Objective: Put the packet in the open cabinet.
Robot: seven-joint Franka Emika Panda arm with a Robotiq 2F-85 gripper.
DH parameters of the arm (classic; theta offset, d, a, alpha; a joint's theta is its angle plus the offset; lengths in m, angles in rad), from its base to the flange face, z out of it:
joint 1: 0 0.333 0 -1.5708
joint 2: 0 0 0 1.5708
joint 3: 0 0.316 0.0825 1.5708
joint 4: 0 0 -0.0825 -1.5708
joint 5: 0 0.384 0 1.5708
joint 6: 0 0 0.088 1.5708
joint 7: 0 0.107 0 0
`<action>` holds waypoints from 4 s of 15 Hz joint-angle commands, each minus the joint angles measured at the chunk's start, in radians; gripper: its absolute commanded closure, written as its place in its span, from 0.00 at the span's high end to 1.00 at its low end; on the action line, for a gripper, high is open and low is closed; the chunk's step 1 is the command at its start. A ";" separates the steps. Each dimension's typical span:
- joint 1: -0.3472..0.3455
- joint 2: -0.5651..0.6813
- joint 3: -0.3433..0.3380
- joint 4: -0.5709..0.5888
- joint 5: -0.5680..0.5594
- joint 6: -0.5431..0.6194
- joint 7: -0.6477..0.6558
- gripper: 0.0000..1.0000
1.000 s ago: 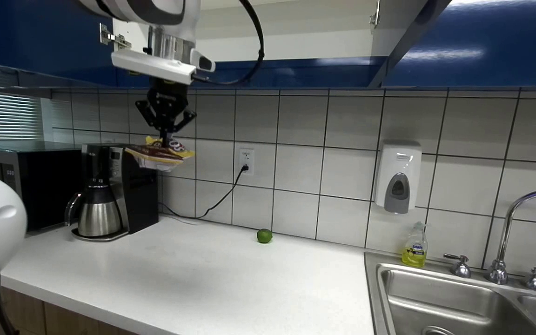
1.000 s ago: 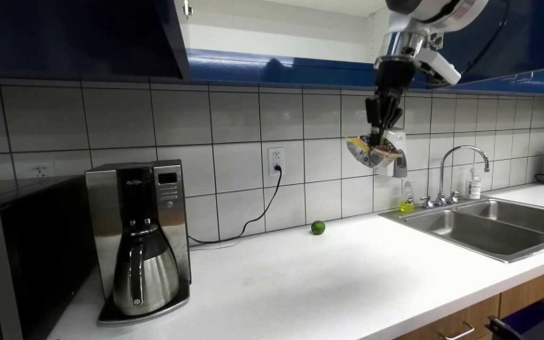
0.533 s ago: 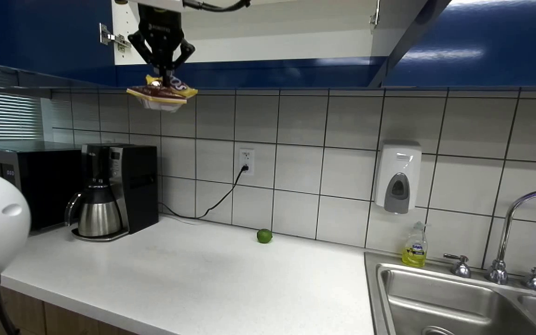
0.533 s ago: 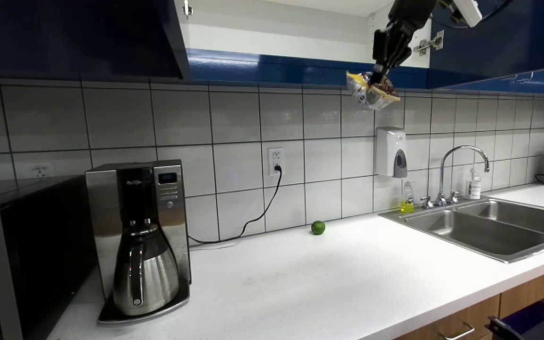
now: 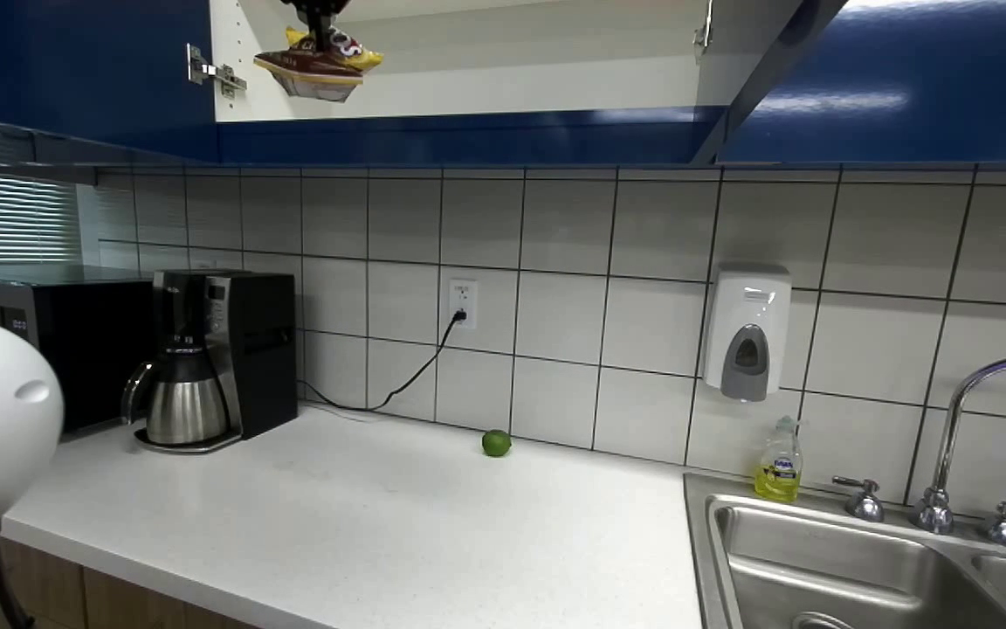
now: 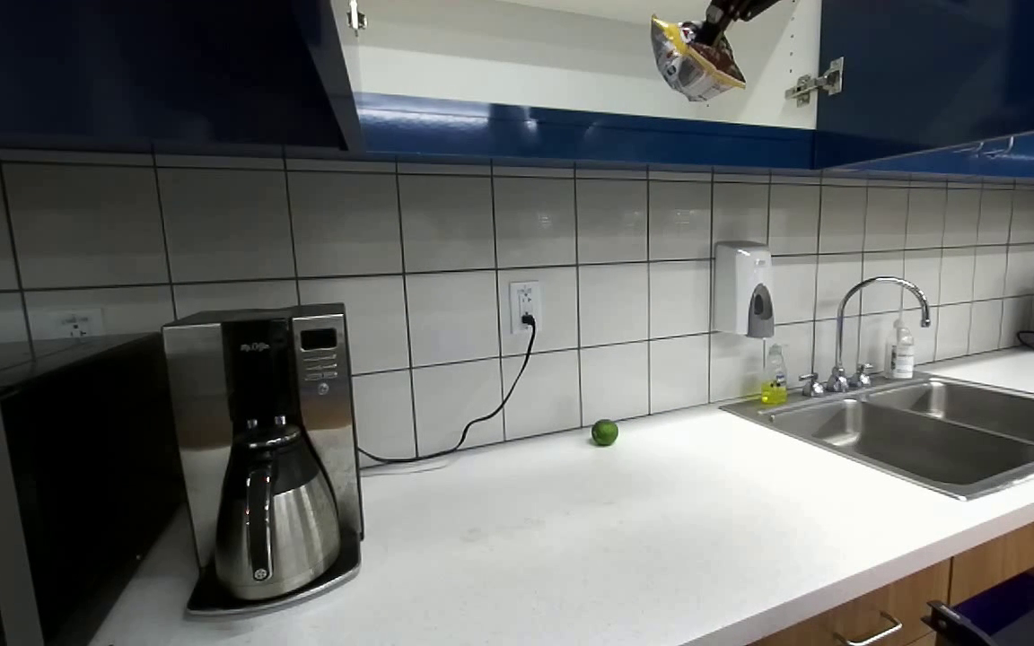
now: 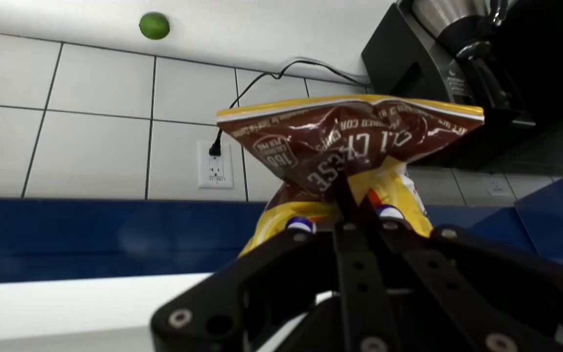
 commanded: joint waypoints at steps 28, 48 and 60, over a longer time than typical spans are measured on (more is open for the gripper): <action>-0.029 0.801 -0.048 0.766 0.044 0.178 0.218 0.00; -0.029 0.842 -0.064 0.822 0.059 0.169 0.245 0.99; -0.019 0.645 -0.058 0.616 0.043 0.161 0.222 1.00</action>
